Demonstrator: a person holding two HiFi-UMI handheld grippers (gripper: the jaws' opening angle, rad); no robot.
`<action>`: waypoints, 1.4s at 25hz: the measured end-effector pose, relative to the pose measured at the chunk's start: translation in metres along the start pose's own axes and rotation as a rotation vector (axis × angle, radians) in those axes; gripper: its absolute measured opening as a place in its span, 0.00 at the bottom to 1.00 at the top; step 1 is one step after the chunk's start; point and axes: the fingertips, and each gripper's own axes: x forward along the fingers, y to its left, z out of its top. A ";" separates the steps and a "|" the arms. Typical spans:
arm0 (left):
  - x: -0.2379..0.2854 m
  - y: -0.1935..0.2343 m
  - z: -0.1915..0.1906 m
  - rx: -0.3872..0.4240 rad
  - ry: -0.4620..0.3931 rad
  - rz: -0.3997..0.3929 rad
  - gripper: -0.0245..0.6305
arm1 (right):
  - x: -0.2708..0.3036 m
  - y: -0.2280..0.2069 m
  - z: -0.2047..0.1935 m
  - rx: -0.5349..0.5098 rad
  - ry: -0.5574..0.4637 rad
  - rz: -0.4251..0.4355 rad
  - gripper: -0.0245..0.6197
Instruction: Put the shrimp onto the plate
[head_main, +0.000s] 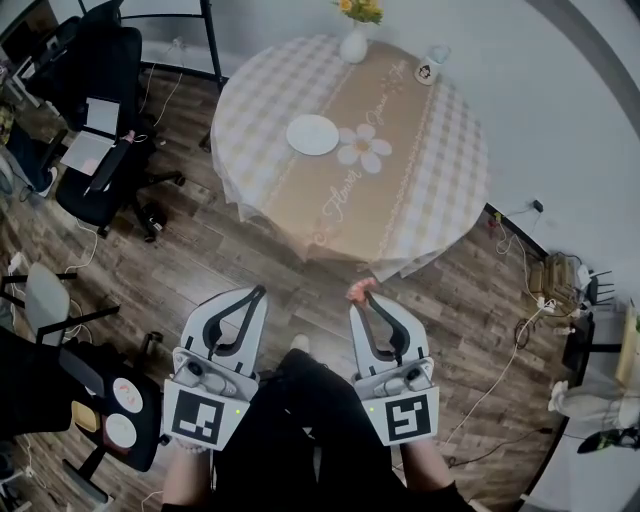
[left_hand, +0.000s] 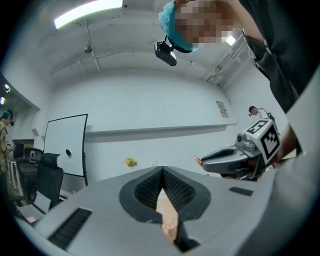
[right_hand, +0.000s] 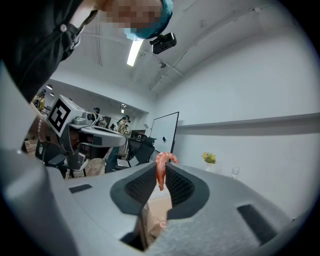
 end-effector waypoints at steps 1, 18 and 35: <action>0.003 -0.001 0.000 0.003 0.002 0.001 0.04 | 0.002 -0.004 -0.001 0.001 -0.001 0.002 0.10; 0.045 0.000 0.010 0.022 -0.004 0.038 0.04 | 0.012 -0.046 -0.013 0.015 -0.013 0.010 0.10; 0.059 0.014 0.006 0.032 -0.012 0.044 0.04 | 0.034 -0.052 -0.018 0.007 -0.012 0.023 0.10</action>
